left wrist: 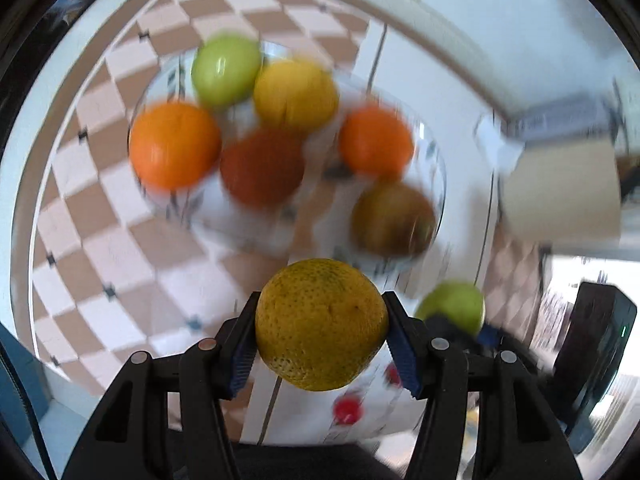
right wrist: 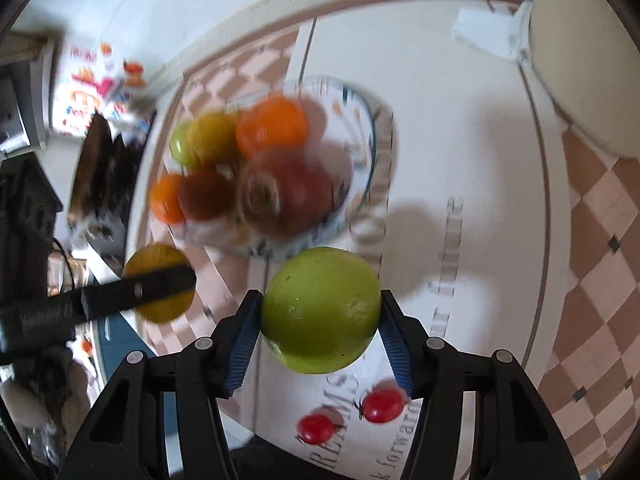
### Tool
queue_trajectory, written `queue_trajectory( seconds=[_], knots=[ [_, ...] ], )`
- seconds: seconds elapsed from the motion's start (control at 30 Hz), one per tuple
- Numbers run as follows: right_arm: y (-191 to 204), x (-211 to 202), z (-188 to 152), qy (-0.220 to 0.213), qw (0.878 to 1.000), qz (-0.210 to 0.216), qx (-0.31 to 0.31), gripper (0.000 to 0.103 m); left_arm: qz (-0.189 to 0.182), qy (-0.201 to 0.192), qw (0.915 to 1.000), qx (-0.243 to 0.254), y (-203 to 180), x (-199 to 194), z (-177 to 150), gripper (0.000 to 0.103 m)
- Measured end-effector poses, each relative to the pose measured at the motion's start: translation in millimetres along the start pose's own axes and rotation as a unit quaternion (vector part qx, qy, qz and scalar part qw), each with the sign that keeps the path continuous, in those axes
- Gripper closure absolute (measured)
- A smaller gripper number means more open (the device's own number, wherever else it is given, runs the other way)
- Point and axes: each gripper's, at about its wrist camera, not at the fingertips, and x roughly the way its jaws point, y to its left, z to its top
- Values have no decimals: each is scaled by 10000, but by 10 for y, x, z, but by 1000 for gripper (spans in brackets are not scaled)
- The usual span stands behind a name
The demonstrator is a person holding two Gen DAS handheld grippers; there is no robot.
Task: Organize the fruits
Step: 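Carry the green apple and lemon onto the plate and open both tools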
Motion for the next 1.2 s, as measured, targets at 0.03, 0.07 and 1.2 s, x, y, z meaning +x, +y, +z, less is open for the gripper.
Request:
queue_trajectory(
  seconds=[0.03,0.07,1.2],
  knots=[
    [-11,-46,71,-62,10000,24,31,43,21,-67,10000,-34,6,-12,78,48],
    [-29,-86,163,-130,9999,60,74,43,29,-92,9999,-79,28,-4,190,48],
    [210,325,1208,113,9987,-294,-393,24,158,78,9964,-826,202,364,544,45]
  ],
)
